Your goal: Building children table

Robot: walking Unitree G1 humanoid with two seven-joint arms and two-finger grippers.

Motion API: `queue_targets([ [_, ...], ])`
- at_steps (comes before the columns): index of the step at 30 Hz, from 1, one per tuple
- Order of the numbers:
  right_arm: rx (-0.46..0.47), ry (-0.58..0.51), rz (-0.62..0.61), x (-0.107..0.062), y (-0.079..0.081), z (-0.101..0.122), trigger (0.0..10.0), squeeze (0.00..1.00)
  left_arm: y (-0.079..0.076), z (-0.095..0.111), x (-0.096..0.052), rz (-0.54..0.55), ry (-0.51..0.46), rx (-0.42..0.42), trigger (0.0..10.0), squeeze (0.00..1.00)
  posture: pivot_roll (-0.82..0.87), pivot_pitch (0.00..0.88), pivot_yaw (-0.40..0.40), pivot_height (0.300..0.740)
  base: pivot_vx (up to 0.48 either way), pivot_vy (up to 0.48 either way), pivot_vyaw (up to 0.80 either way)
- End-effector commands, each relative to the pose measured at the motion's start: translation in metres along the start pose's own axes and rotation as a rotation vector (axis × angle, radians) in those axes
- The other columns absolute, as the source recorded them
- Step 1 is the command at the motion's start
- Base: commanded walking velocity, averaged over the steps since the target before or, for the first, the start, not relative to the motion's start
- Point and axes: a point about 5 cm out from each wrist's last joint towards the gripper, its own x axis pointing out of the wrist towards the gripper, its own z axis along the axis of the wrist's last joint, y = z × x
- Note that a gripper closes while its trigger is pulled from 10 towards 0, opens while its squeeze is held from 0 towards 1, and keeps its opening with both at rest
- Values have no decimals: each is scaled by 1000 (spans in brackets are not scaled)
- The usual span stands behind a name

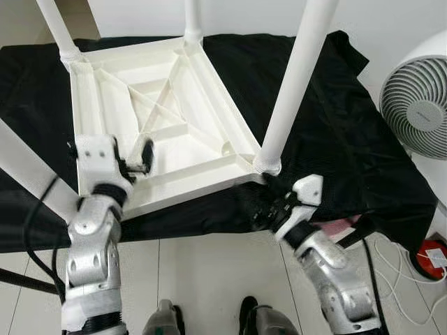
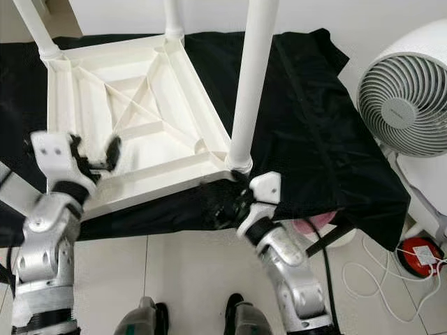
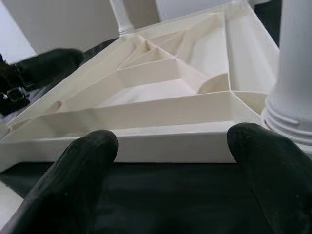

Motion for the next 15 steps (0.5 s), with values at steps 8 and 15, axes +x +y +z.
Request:
queue_targets([
  [8,-114,16,-210,-16,-37,-2,10000,0,3,-5,-46,-324,55,83,10000,0,-48,171,38,740,0,0,0],
  [15,-167,16,-300,-12,-49,-2,10000,0,10,-17,-66,-383,156,137,10000,0,-28,180,28,740,0,0,0],
])
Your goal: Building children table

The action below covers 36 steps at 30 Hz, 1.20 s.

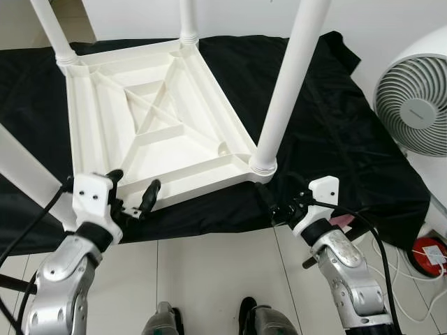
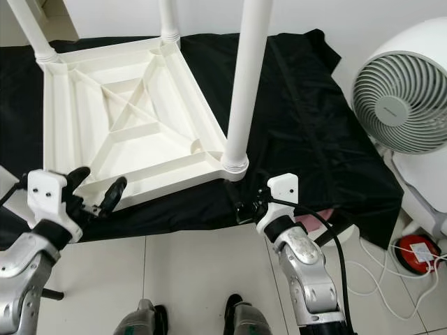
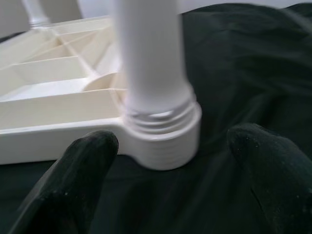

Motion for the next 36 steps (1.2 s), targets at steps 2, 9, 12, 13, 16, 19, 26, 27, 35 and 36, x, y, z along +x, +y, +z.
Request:
queue_targets([
  [2,-6,-3,-44,2,-6,-1,10000,0,-1,-7,-11,-100,50,46,10000,0,-22,177,26,740,0,0,0],
  [9,-16,-41,-71,10,-13,5,10000,0,16,-25,-25,-113,165,117,10000,0,-13,166,20,740,0,0,0],
  [12,-29,-56,-77,17,-17,7,10000,0,33,-33,-26,-98,211,186,10000,0,-12,155,15,740,0,0,0],
  [13,-41,-65,-86,20,-18,9,10000,0,40,-36,-25,-93,226,219,10000,0,-12,155,15,740,0,0,0],
  [16,-47,-74,-94,23,-19,12,10000,0,49,-39,-23,-85,251,244,10000,0,-14,142,13,740,0,0,0],
  [19,-37,-77,-84,27,-18,13,10000,0,56,-45,-20,-95,288,270,10000,0,-13,140,13,740,0,0,0],
  [26,-36,-65,-30,32,-11,11,10000,0,69,-54,-7,-135,316,334,10000,0,-7,127,1,740,0,0,0],
  [27,-36,-65,-30,32,-11,11,10000,0,69,-54,-7,-135,316,334,10000,0,-7,127,1,740,0,0,0],
  [35,-39,-73,-33,32,-15,11,10000,0,81,-49,25,-52,230,297,10000,0,-43,161,-13,740,0,0,0],
  [36,-39,-73,-33,32,-15,11,10000,0,81,-49,25,-52,230,297,10000,0,-43,161,-13,740,0,0,0],
])
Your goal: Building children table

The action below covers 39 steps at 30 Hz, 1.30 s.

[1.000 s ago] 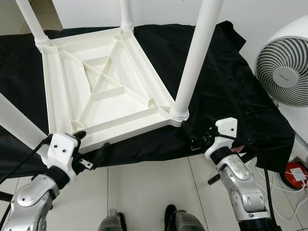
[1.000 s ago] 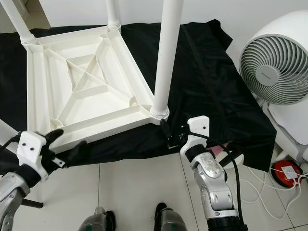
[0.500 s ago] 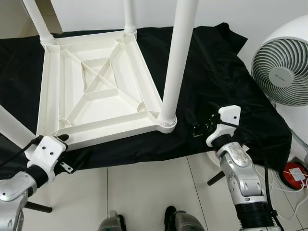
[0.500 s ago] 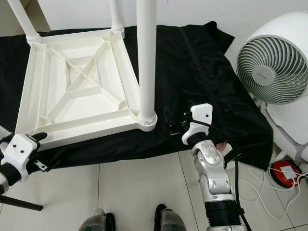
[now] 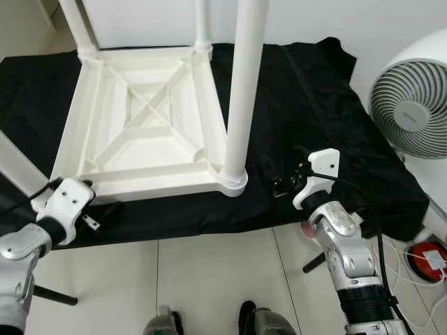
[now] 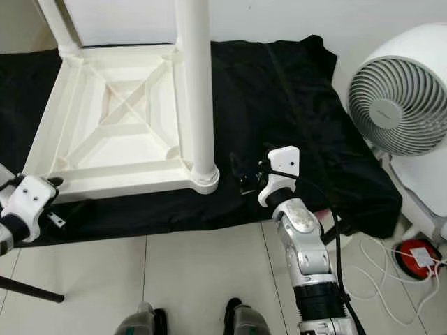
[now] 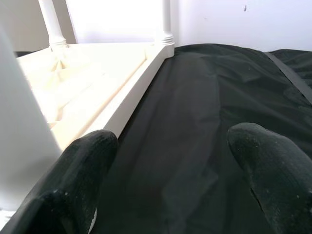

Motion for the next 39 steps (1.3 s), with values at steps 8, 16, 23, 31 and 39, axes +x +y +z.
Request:
queue_targets([
  [8,22,-3,-23,-5,-1,-2,10000,0,-23,-6,27,175,-50,-204,10000,0,-63,164,-15,740,0,0,0],
  [16,30,-7,1,-6,2,-1,10000,0,-28,-10,28,190,-49,-193,10000,0,-64,166,-18,740,0,0,0],
  [23,30,-1,21,-7,3,-3,10000,0,-3,-29,5,247,28,-153,10000,0,-41,176,-20,740,0,0,0],
  [31,36,12,4,-6,12,-8,10000,0,-7,-22,5,380,-20,-345,10000,0,-40,163,4,740,0,0,0],
  [39,12,40,15,-15,15,-16,10000,0,-41,-6,12,406,-91,-522,10000,0,-54,143,39,740,0,0,0],
])
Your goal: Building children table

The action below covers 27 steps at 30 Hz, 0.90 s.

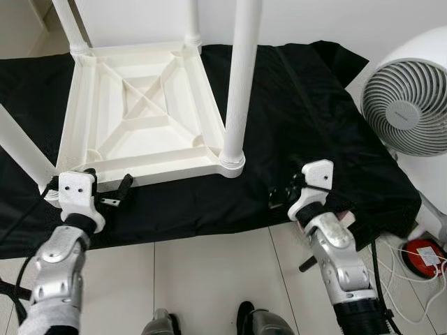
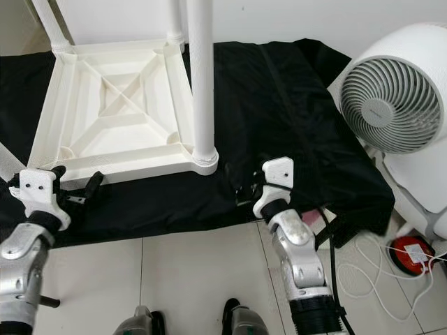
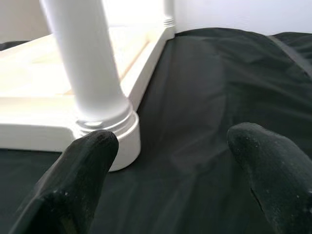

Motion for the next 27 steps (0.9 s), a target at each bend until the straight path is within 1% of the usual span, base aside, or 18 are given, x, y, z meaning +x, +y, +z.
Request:
queue_targets([
  [1,-3,-3,11,-2,4,-3,10000,0,-3,-22,-8,72,90,-99,10000,0,-63,140,51,740,0,0,0],
  [6,-12,-6,16,0,8,-6,10000,0,-4,-26,-7,83,92,-114,10000,0,-63,140,51,740,0,0,0],
  [7,-16,-11,3,2,9,-7,10000,1000,-7,-27,-6,83,80,-144,10000,1000,-63,140,51,740,0,0,0],
  [8,-16,-11,3,2,9,-7,10000,1000,-7,-27,-6,83,80,-144,10000,1000,-63,140,51,740,0,0,0],
  [9,-28,-29,-27,4,7,-8,10000,1000,-10,-23,-3,74,39,-136,10000,1000,-73,115,20,740,0,0,0],
  [10,-28,-29,-27,4,7,-8,10000,1000,-10,-23,-3,74,39,-136,10000,1000,-73,115,20,740,0,0,0],
  [11,-39,-43,-43,4,5,-8,10000,1000,-15,-18,-2,66,8,-124,10000,1000,-73,115,20,740,0,0,0],
  [12,-33,-57,-74,3,2,-8,10000,1000,-21,-13,-5,47,-26,-116,10000,1000,-82,105,-3,740,0,0,0],
  [14,-33,-57,-74,3,2,-8,10000,1000,-21,-13,-5,47,-26,-116,10000,1000,-82,105,-3,740,0,0,0],
  [15,-32,-63,-94,1,-1,-7,10000,1000,-27,-10,-7,31,-48,-100,10000,1000,-82,105,-3,740,0,0,0],
  [16,-32,-51,-107,-1,-3,-9,10000,1000,-35,-10,-12,4,-45,-77,10000,1000,-85,104,-6,740,0,0,0],
  [17,-32,-51,-107,-1,-3,-9,10000,1000,-35,-10,-12,4,-45,-77,10000,1000,-85,104,-6,740,0,0,0],
  [18,-52,-41,-109,-3,-5,-11,10000,51,-41,-10,-18,-17,-45,-46,10000,1000,-82,107,-5,740,0,0,0],
  [20,-52,-41,-109,-3,-5,-11,10000,51,-41,-10,-18,-17,-45,-46,10000,1000,-82,107,-5,740,0,0,0],
  [21,-60,-34,-102,-4,-4,-12,10000,0,-44,-11,-22,-30,-38,-43,10000,0,-77,104,-3,740,0,0,0],
  [22,-63,-35,-97,-4,-4,-11,10000,0,-46,-11,-25,-35,-40,-37,10000,0,-75,104,-3,740,0,0,0],
  [26,-68,-42,-85,-1,-2,-10,10000,0,-47,-9,-26,-40,-45,-37,10000,0,-70,103,-5,740,0,0,0],
  [27,-75,-48,-63,1,0,-9,10000,0,-46,-7,-26,-44,-50,-32,10000,0,-70,103,-5,740,0,0,0],
])
